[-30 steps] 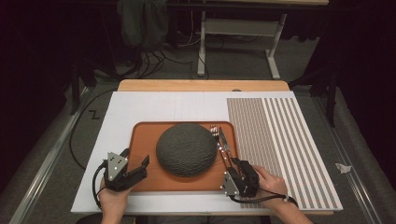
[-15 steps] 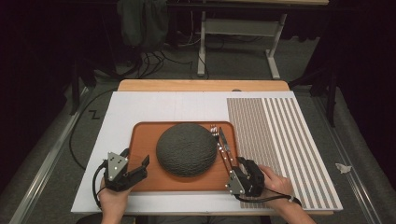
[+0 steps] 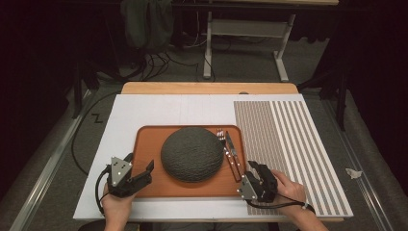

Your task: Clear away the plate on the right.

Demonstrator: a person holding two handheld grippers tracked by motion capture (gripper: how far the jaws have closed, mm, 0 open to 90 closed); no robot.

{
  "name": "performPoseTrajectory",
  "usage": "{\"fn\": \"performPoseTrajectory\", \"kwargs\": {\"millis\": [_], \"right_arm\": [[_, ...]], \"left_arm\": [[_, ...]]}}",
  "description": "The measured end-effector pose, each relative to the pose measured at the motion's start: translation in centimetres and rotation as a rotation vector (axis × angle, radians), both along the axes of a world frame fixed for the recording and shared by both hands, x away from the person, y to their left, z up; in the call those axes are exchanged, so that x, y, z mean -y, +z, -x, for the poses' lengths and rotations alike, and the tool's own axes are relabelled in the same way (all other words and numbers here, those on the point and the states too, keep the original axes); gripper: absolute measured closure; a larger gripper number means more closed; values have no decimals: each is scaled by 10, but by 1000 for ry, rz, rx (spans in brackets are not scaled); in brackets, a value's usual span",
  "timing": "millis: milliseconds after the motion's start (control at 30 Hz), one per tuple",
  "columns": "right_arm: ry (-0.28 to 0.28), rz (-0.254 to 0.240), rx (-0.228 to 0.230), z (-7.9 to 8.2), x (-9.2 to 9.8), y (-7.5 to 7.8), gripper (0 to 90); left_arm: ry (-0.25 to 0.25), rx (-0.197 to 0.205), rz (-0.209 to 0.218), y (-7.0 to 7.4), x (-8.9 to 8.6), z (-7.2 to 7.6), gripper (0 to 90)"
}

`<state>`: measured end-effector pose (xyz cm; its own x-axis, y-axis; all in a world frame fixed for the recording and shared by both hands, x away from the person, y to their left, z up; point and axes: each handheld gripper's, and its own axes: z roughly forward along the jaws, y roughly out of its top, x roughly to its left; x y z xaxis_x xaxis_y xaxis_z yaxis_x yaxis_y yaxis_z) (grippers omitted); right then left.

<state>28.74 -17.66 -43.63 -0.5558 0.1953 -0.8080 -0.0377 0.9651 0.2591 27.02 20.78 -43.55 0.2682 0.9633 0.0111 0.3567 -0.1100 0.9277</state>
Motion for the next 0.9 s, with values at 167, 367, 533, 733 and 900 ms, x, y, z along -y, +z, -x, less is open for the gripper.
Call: {"fn": "performPoseTrajectory", "kwargs": {"millis": [167,367,533,733,900], "right_arm": [[-8,0,6,-1,5,0,596],[-23,0,7,-1,11,0,592],[-39,-6,7,-1,15,0,590],[-45,-13,11,-2,20,1,587],[-57,-21,12,-2,25,0,584]], "left_arm": [[0,-1,1,0,0,0,263],[1,-2,0,0,0,0,263],[1,-2,0,0,0,0,263],[1,-2,0,0,0,0,263],[1,-2,0,0,0,0,263]]}}
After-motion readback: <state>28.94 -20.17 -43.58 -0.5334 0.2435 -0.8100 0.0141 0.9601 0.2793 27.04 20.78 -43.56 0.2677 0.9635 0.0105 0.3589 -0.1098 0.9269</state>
